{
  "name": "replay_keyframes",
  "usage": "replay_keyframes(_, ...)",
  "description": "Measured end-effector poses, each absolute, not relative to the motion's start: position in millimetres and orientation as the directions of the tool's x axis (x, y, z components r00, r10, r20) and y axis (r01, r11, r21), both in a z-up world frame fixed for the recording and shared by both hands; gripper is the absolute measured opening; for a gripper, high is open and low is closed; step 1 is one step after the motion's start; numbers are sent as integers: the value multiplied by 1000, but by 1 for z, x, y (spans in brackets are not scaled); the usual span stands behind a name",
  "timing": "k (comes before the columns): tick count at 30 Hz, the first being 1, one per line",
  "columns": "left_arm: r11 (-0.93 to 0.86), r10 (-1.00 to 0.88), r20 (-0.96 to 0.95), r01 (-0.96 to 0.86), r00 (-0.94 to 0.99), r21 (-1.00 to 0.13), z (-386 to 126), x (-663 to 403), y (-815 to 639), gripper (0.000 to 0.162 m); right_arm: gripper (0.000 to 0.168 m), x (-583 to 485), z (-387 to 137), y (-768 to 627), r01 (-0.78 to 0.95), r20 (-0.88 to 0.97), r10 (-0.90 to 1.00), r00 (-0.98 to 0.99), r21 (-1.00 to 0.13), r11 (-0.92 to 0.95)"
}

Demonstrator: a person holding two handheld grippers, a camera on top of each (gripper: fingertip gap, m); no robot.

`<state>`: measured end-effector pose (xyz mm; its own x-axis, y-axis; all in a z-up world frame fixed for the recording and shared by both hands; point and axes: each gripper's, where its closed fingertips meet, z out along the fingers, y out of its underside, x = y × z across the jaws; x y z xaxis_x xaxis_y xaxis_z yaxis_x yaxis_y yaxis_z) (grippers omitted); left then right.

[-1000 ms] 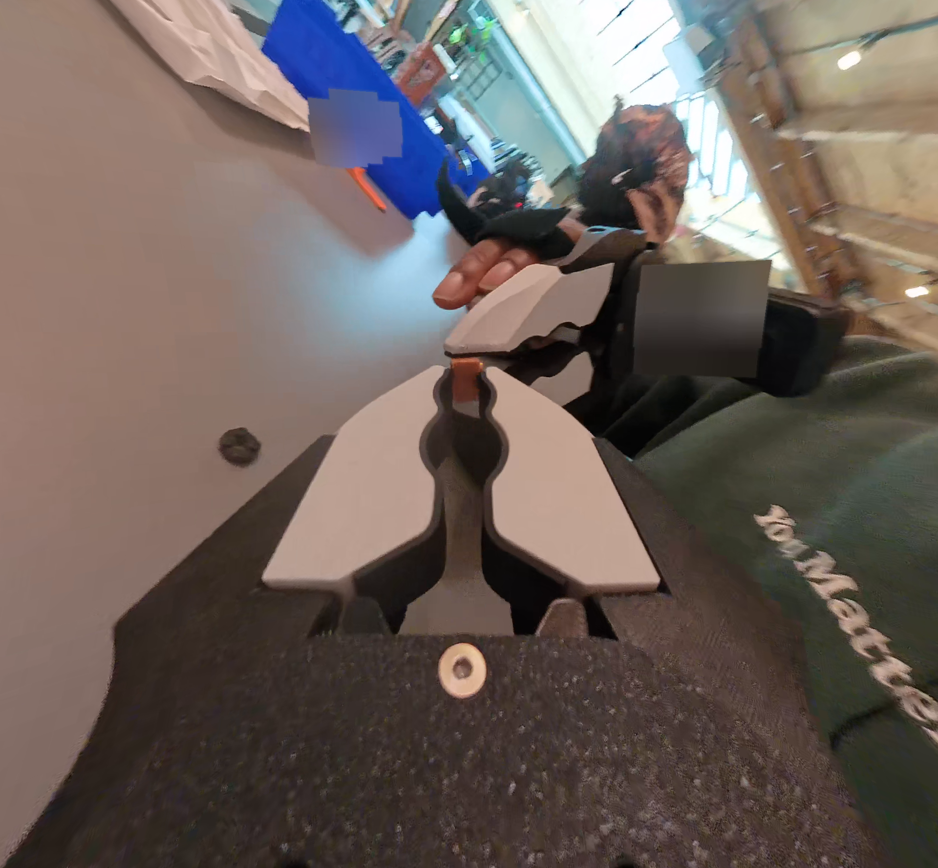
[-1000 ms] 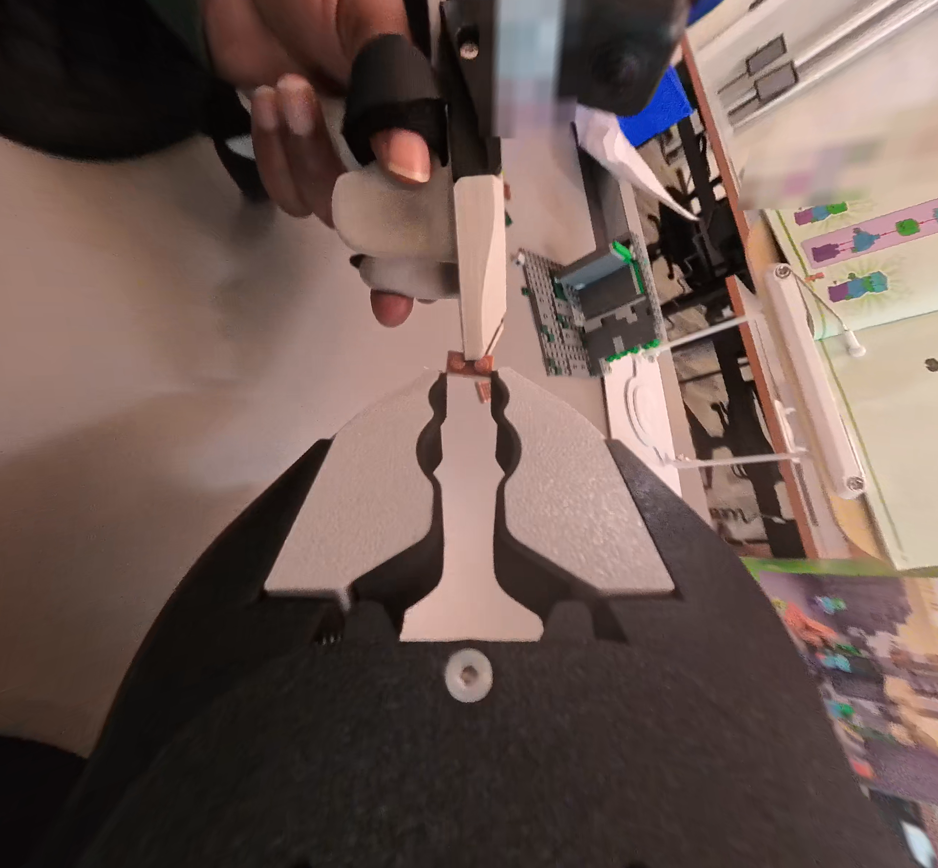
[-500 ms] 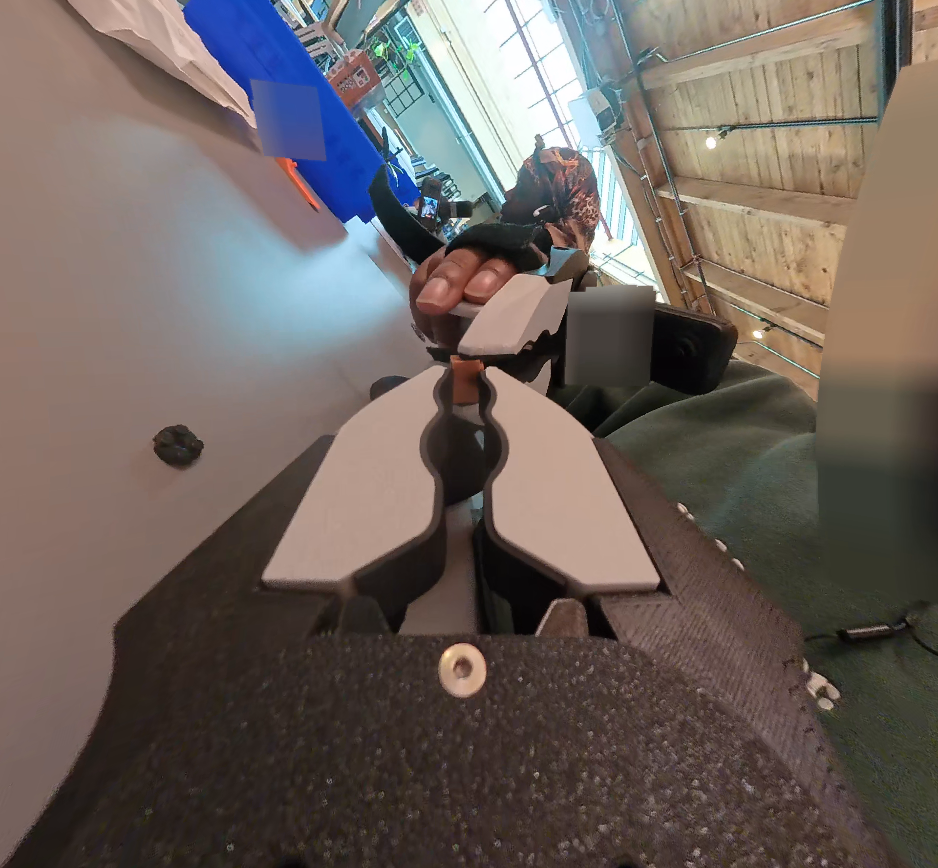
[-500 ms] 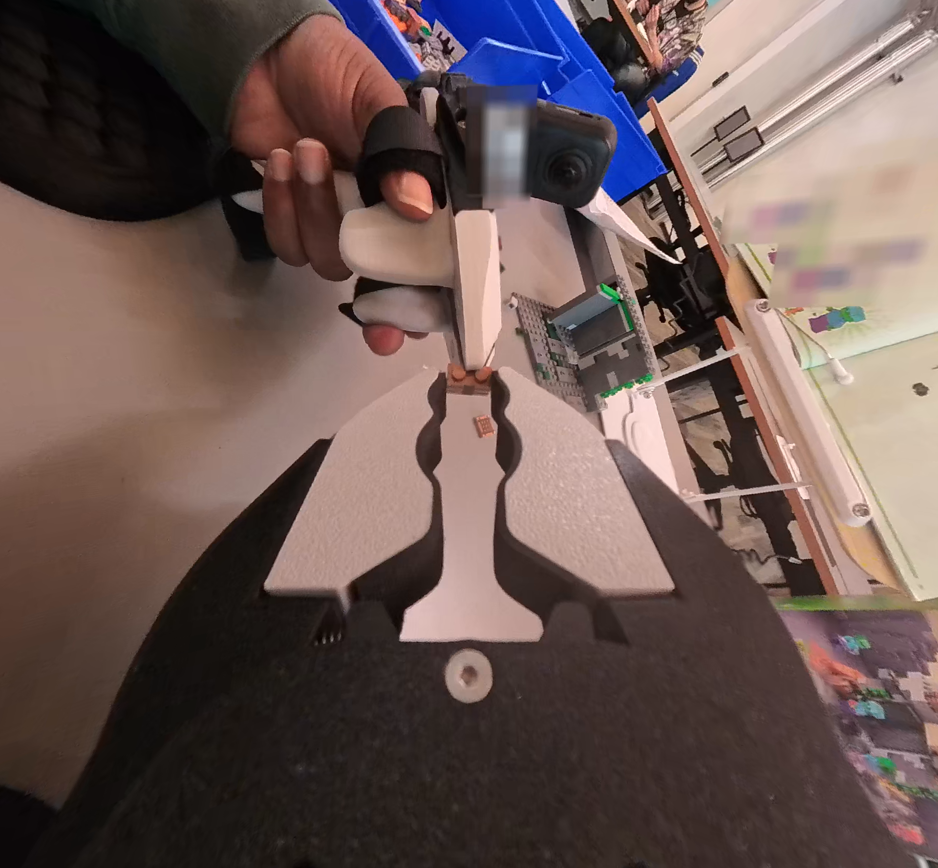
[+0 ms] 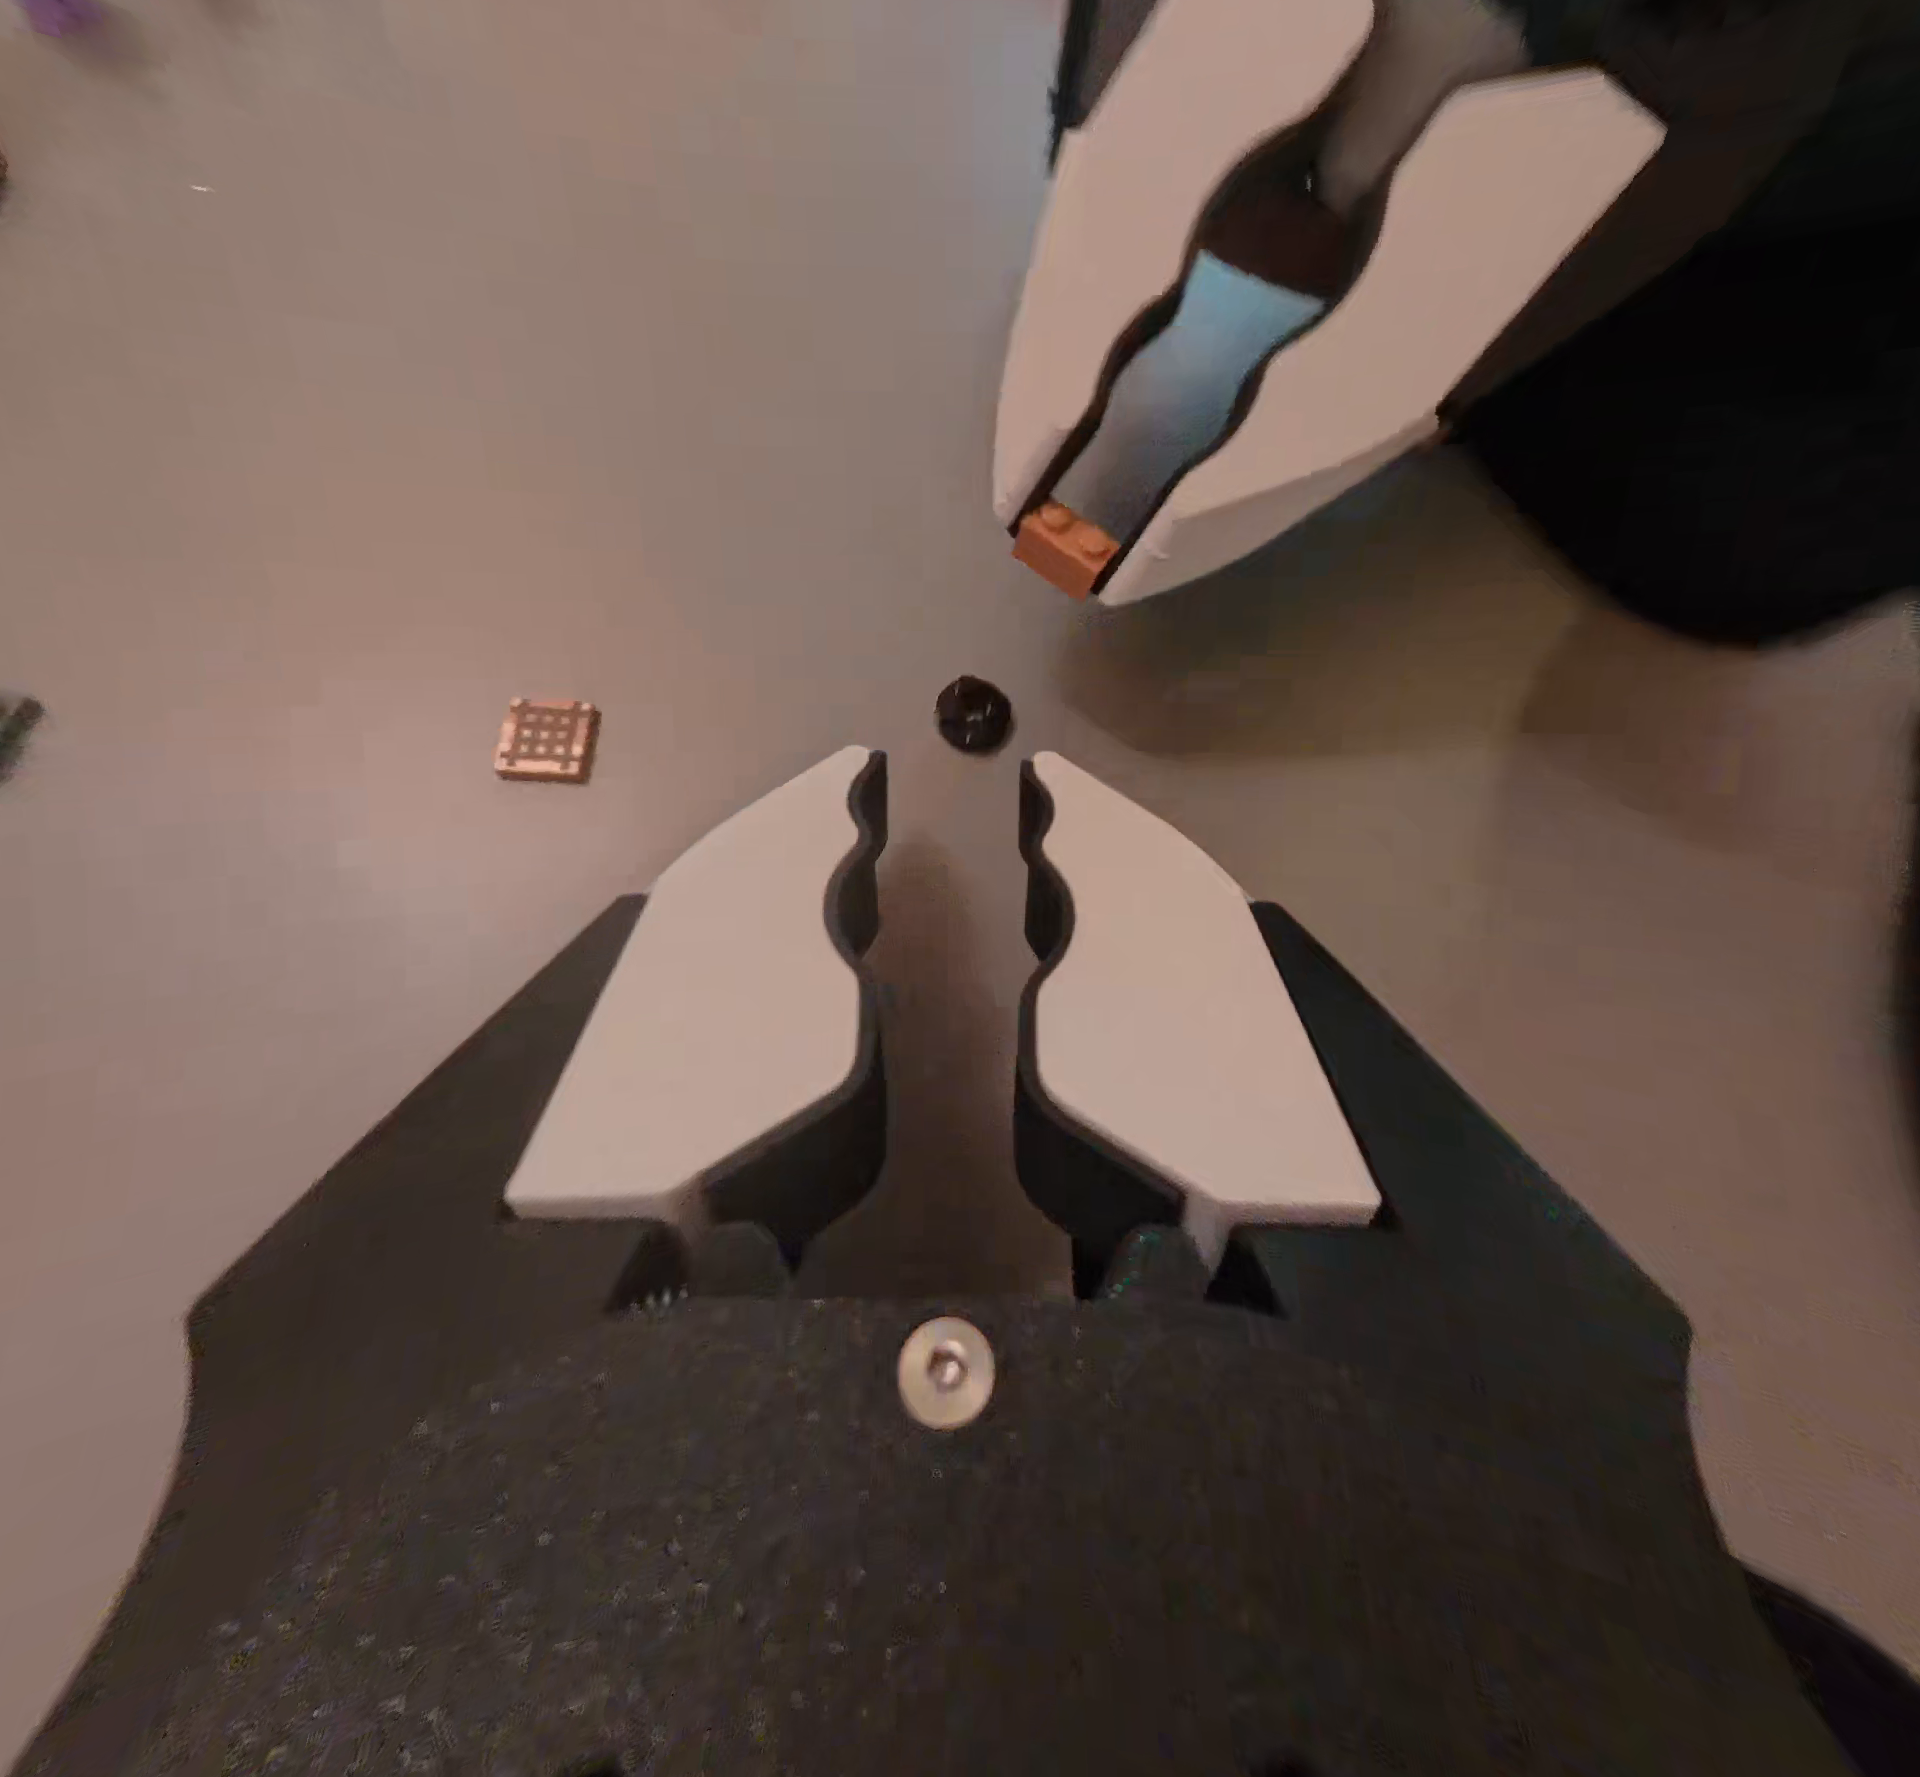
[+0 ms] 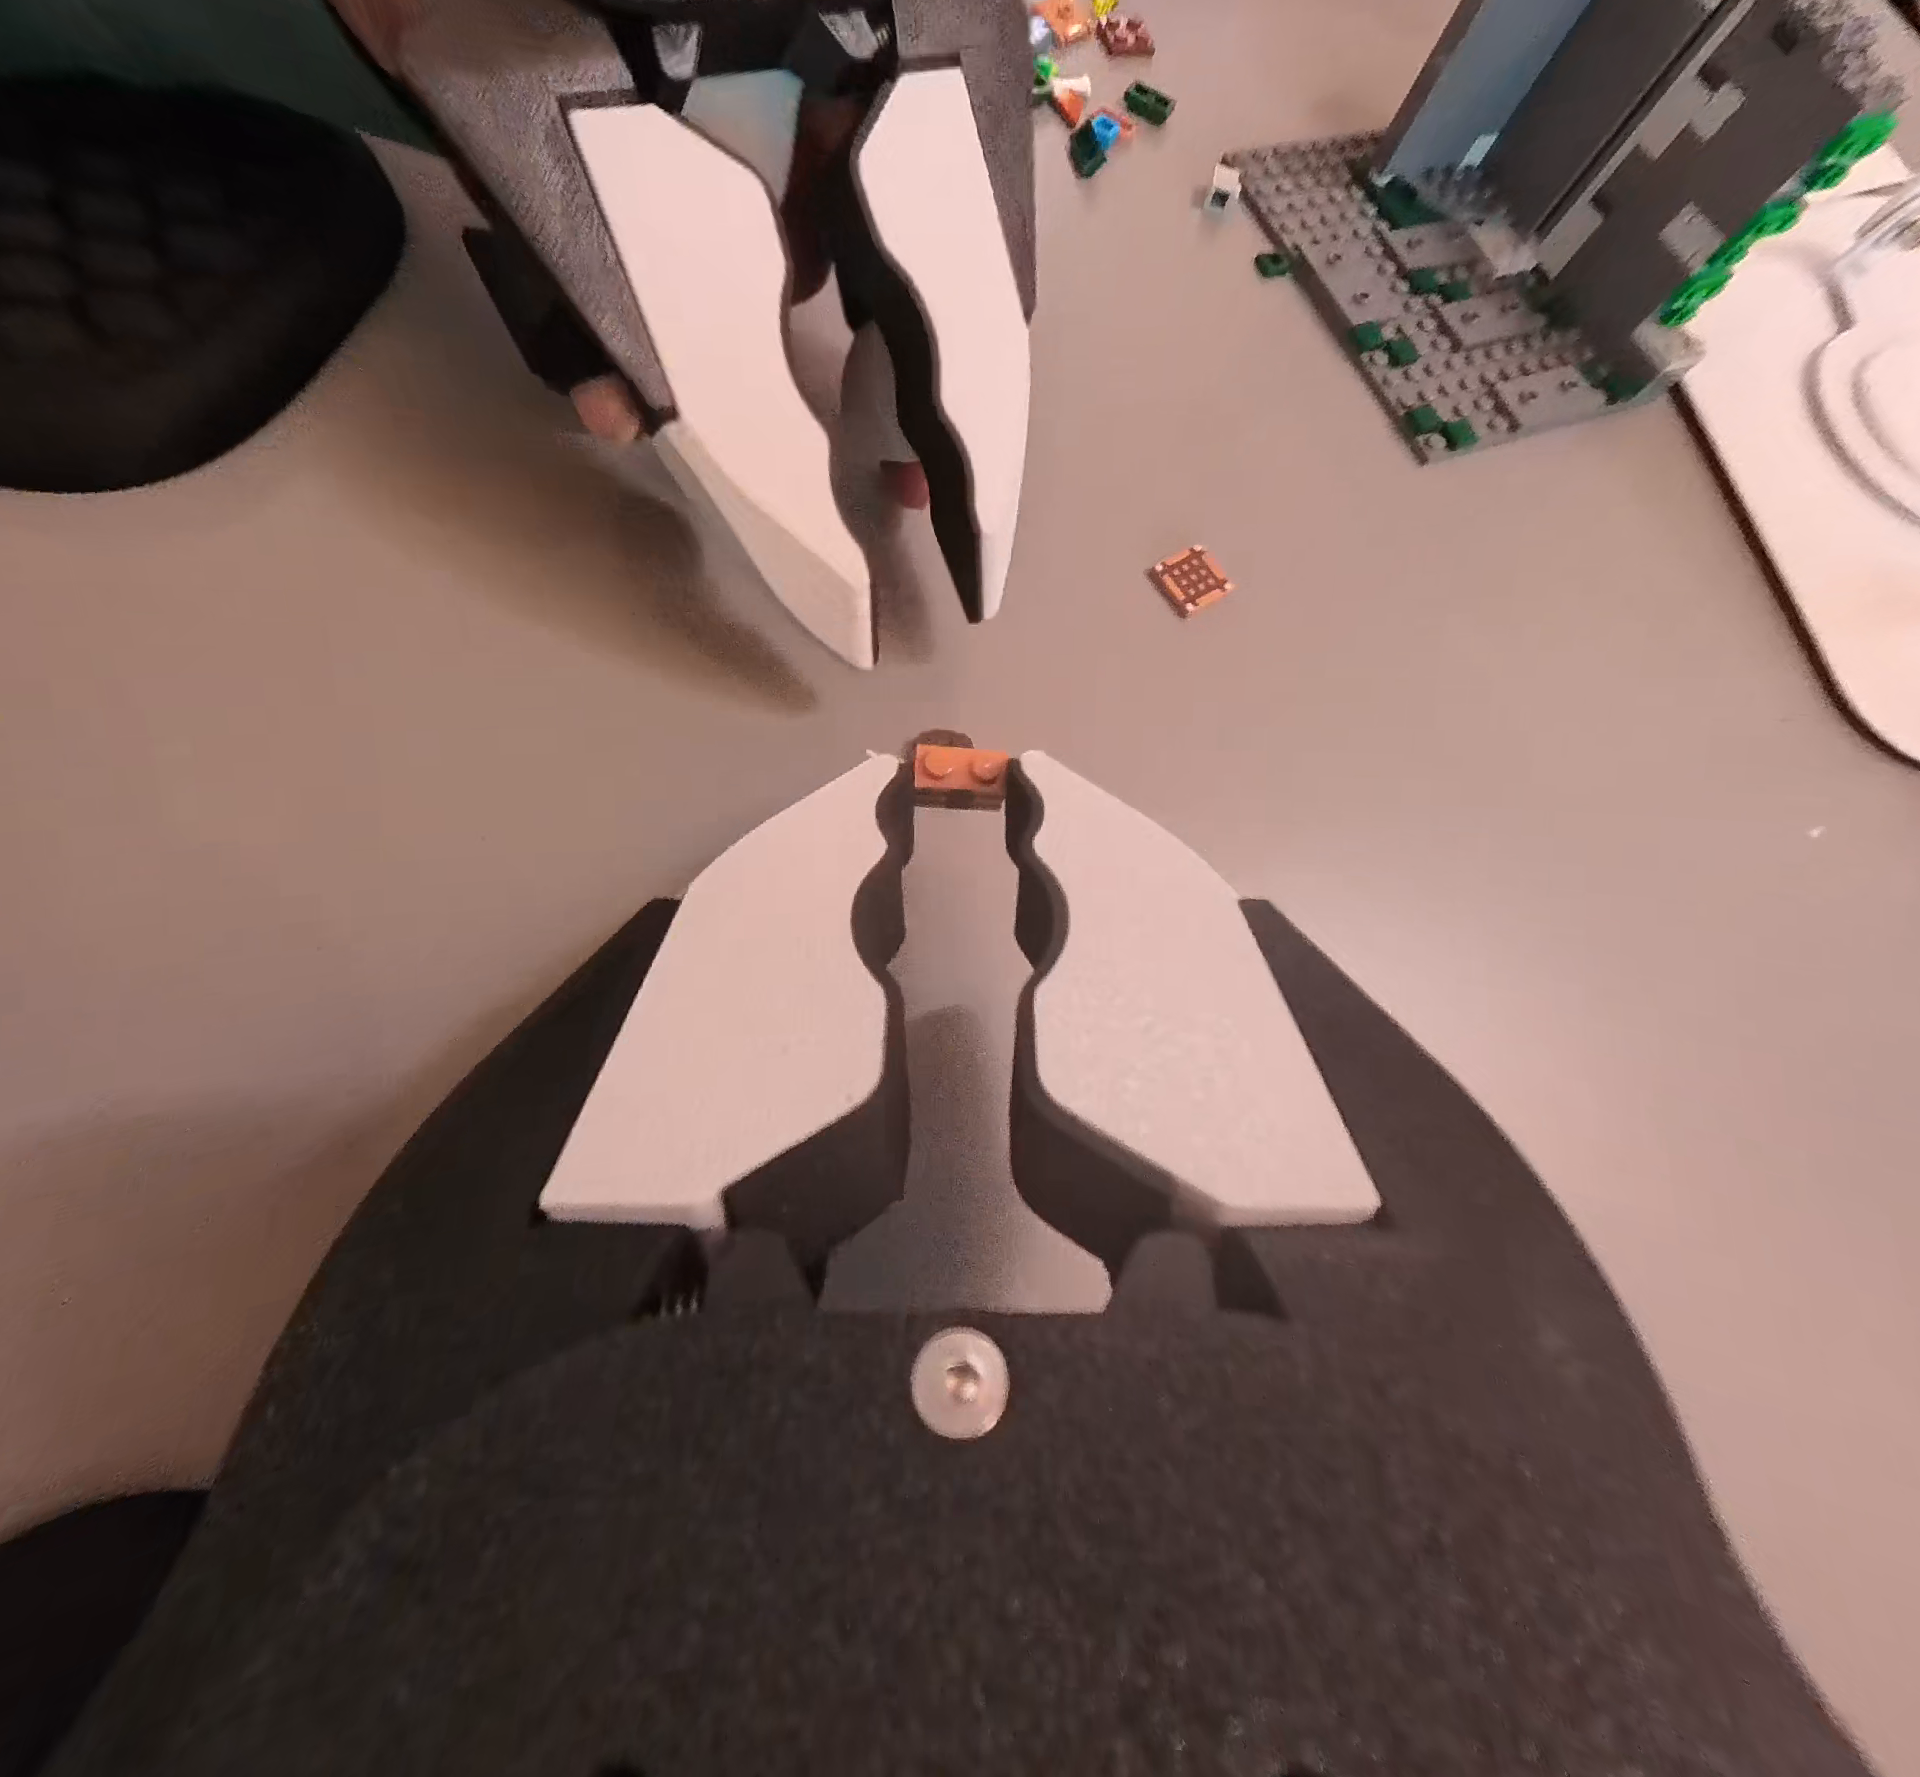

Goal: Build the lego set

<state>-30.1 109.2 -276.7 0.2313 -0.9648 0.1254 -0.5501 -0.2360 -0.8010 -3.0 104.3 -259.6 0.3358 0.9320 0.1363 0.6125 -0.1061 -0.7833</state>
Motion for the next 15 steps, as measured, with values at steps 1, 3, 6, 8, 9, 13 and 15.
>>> replay_keyframes(1, -196, -974, 90, -580, 206, -791, -281, -28, 110, 24, 16, -4, -262, 105, 615, 130, 934, 332, -781, -110)
replay_keyframes(3, -134, -987, 48, -619, 154, -774, -286, -24, 110, 24, 16, -5, -267, 107, 622, 120, 937, 327, -774, -118)
replay_keyframes(6, -80, -995, 23, -645, 96, -760, -290, -19, 110, 25, 16, -7, -272, 110, 630, 110, 942, 317, -767, -123)
replay_keyframes(8, -57, -998, 22, -653, 62, -756, -292, -16, 110, 25, 16, -8, -275, 111, 638, 104, 945, 310, -759, -126)
replay_keyframes(9, -49, -998, 21, -652, 51, -757, -292, -14, 110, 25, 16, -9, -277, 111, 643, 100, 947, 306, -755, -127)
replay_keyframes(13, 0, -1000, 1, -658, -2, -753, -293, -12, 108, 25, 16, -11, -283, 113, 660, 87, 954, 286, -740, -130)
replay_keyframes(15, 37, -999, -25, -668, -27, -743, -294, -11, 109, 24, 16, -12, -284, 114, 662, 83, 958, 276, -739, -127)
